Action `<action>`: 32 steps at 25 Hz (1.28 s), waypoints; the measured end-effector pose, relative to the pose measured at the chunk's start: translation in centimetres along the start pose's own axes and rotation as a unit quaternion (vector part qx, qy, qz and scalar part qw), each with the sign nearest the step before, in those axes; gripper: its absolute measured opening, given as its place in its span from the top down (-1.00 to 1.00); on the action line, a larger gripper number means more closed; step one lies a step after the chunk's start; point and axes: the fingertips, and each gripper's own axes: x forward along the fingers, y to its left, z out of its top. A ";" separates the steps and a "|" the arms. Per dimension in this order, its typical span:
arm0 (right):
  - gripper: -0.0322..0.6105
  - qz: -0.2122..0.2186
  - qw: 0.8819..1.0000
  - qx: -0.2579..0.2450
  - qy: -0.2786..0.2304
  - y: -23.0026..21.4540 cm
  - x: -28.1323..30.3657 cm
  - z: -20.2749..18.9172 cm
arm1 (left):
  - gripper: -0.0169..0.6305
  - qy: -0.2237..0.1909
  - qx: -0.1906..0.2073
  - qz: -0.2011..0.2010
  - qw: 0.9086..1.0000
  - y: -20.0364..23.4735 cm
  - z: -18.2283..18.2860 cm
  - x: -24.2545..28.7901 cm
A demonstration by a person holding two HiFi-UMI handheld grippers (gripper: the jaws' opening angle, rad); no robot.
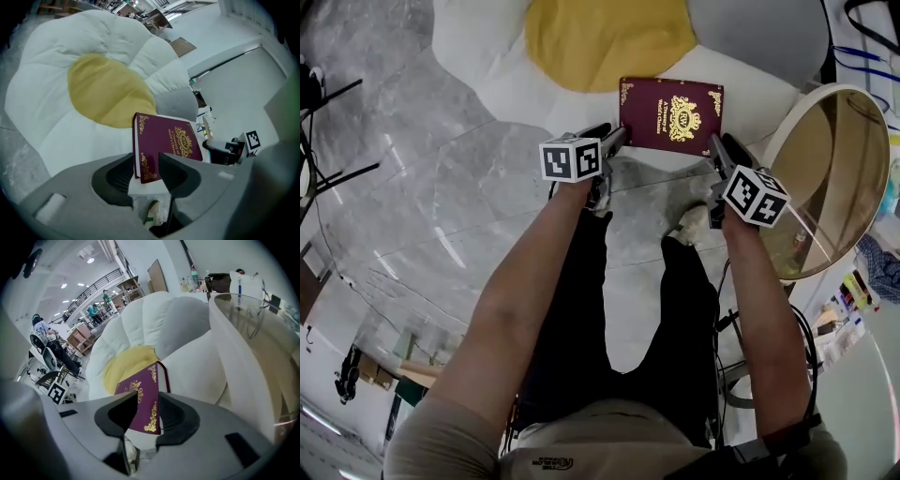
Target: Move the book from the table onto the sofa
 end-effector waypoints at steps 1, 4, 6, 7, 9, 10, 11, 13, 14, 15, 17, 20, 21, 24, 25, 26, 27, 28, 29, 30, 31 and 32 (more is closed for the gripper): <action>0.46 0.002 1.000 -0.002 0.000 0.3 -0.6 0.1 | 0.48 0.002 0.005 0.001 1.000 -0.6 0.0 -0.7; 0.47 0.008 1.000 -0.015 0.002 1.8 -2.7 0.4 | 0.48 0.014 0.016 0.005 1.000 -2.5 -0.5 -3.3; 0.47 0.015 0.999 -0.028 0.005 3.0 -4.6 0.5 | 0.48 0.020 0.024 0.000 1.000 -4.4 -0.9 -5.3; 0.47 0.020 0.999 -0.032 0.007 3.6 -5.7 0.5 | 0.48 0.021 0.030 -0.007 0.999 -5.6 -1.0 -6.2; 0.52 0.034 0.999 -0.035 0.014 4.8 -8.1 0.3 | 0.48 0.027 0.046 -0.022 0.998 -8.4 -1.2 -8.3; 0.62 0.042 0.998 -0.037 0.019 5.5 -9.4 0.1 | 0.48 0.033 0.057 -0.032 0.997 -9.8 -1.3 -9.5; 0.64 0.049 0.998 -0.041 0.022 6.2 -10.7 0.1 | 0.49 0.039 0.070 -0.043 0.996 -11.4 -1.3 -10.7; 0.75 0.062 0.997 -0.047 0.030 7.5 -13.7 -0.1 | 0.51 0.054 0.107 -0.065 0.991 -14.7 -1.2 -13.4; 0.80 0.067 0.996 -0.047 0.037 8.3 -15.4 -0.4 | 0.58 0.064 0.129 -0.069 0.987 -16.3 -1.4 -15.1; 0.83 0.072 0.995 -0.047 0.044 9.1 -17.4 -0.7 | 0.69 0.076 0.154 -0.068 0.983 -17.7 -1.6 -16.9; 0.85 0.083 0.994 -0.055 0.051 11.0 -21.6 -1.0 | 0.91 0.095 0.203 -0.064 0.972 -20.6 -1.8 -20.4; 0.86 0.103 0.992 -0.067 0.037 14.2 -27.8 -0.7 | 0.92 0.105 0.248 -0.087 0.959 -25.3 -1.3 -25.5; 0.86 0.110 0.991 -0.065 0.027 15.3 -29.8 -0.6 | 0.92 0.108 0.263 -0.096 0.954 -26.9 -1.2 -27.0; 0.86 0.121 0.990 -0.078 0.001 18.0 -35.8 -1.1 | 0.92 0.120 0.309 -0.119 0.936 -31.4 -1.9 -31.4; 0.86 0.124 0.988 -0.087 -0.006 18.8 -37.5 -1.3 | 0.92 0.119 0.321 -0.123 0.931 -32.7 -2.1 -32.6; 0.86 0.127 0.987 -0.094 -0.013 19.4 -38.9 -1.5 | 0.92 0.116 0.331 -0.127 0.928 -33.9 -2.2 -33.7; 0.86 0.130 0.986 -0.099 -0.021 19.9 -40.3 -1.7 | 0.92 0.110 0.340 -0.130 0.925 -35.1 -2.4 -34.6; 0.86 0.134 0.985 -0.102 -0.029 20.3 -41.6 -1.9 | 0.92 0.103 0.348 -0.132 0.922 -36.3 -2.7 -35.4; 0.86 0.138 0.984 -0.104 -0.037 20.8 -42.8 -2.1 | 0.92 0.095 0.355 -0.134 0.920 -37.4 -3.1 -36.3; 0.86 0.142 0.983 -0.108 -0.047 21.2 -44.2 -2.4 | 0.92 0.086 0.359 -0.136 0.920 -38.6 -3.6 -37.2; 0.86 0.147 0.981 -0.113 -0.057 21.6 -45.5 -2.5 | 0.92 0.075 0.361 -0.138 0.919 -39.8 -4.1 -38.2; 0.86 0.153 0.979 -0.118 -0.068 22.0 -46.8 -2.6 | 0.92 0.065 0.363 -0.141 0.919 -41.0 -4.7 -39.1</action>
